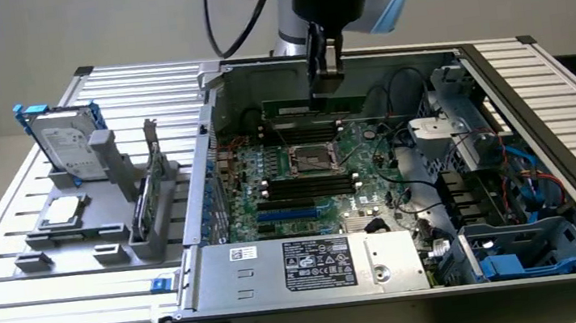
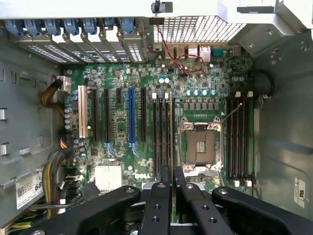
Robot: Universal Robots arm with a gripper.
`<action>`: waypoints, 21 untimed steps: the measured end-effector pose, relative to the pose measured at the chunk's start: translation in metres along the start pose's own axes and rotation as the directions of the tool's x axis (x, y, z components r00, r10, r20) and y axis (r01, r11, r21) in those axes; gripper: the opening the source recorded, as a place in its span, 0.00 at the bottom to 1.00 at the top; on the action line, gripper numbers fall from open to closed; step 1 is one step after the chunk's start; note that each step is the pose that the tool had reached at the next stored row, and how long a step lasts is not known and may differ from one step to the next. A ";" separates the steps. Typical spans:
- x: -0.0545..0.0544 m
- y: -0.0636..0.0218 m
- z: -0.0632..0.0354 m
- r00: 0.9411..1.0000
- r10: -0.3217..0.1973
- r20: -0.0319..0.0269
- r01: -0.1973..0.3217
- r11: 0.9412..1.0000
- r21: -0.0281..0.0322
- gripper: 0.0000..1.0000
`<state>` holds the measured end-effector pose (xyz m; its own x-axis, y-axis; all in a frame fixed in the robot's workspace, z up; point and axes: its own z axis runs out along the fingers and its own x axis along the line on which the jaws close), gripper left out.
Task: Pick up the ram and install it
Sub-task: 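Pick up the ram and move it above insertion slot, then insert the ram into the slot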
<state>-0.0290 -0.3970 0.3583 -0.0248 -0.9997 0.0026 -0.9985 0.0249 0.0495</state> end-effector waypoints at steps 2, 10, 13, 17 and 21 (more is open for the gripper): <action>-0.001 -0.0003 0.0035 1.000 0.001 0.000 -0.001 1.000 0.000 0.14; -0.001 -0.0006 0.0096 1.000 0.003 0.000 -0.003 1.000 0.000 0.14; -0.001 -0.0006 0.0096 1.000 0.003 0.000 -0.003 1.000 0.000 0.14; -0.001 -0.0006 0.0096 1.000 0.003 0.000 -0.003 1.000 0.000 0.14; -0.001 -0.0006 0.0096 1.000 0.003 0.000 -0.003 1.000 0.000 0.14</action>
<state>-0.0287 -0.3956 0.3487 -0.0273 -0.9996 0.0028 -0.9984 0.0274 0.0496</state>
